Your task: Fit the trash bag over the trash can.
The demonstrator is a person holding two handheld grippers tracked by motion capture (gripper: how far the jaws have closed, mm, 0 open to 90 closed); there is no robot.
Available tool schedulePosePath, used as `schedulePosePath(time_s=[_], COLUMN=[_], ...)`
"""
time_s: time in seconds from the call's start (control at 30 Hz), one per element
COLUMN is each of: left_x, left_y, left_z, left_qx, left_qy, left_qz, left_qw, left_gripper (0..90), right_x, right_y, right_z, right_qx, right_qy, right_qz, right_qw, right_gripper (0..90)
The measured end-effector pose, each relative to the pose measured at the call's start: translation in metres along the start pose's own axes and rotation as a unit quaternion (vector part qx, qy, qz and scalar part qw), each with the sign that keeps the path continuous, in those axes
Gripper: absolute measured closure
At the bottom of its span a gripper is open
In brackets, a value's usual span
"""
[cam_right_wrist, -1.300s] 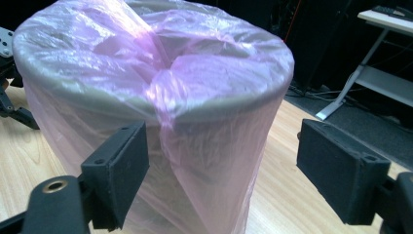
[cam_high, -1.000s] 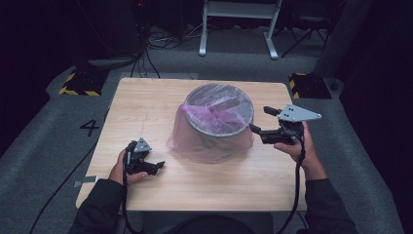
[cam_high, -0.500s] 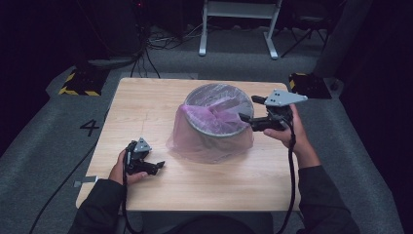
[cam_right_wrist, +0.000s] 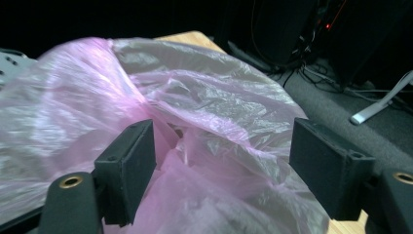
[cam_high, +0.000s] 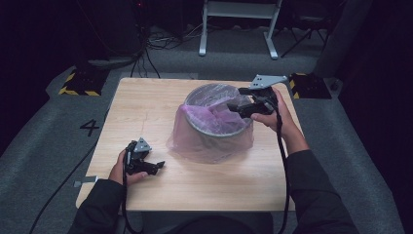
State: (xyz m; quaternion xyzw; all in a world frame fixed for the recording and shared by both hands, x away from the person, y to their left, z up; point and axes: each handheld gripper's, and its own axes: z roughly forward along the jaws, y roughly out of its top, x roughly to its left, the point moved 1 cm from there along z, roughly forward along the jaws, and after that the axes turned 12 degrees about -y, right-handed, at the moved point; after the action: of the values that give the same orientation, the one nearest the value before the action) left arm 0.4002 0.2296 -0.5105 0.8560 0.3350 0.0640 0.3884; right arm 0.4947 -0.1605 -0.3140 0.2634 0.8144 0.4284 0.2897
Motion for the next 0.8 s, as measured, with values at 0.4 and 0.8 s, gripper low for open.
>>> schedulePosePath(time_s=[0.4, 0.8], left_x=[0.0, 0.0], left_y=[0.0, 0.0], left_z=[0.0, 0.0], left_qx=[0.0, 0.0], left_qy=[0.0, 0.0], left_qz=[0.0, 0.001], left_qw=[1.0, 1.0], left_gripper=[14.1, 14.1], right_x=[0.002, 0.017], right_y=[0.013, 0.021], right_z=[0.019, 0.042], right_qx=[0.034, 0.106], right_qy=[0.01, 0.047], right_qz=[-0.01, -0.066], right_qw=[0.9993, 0.9911], right_gripper=[24.5, 23.7])
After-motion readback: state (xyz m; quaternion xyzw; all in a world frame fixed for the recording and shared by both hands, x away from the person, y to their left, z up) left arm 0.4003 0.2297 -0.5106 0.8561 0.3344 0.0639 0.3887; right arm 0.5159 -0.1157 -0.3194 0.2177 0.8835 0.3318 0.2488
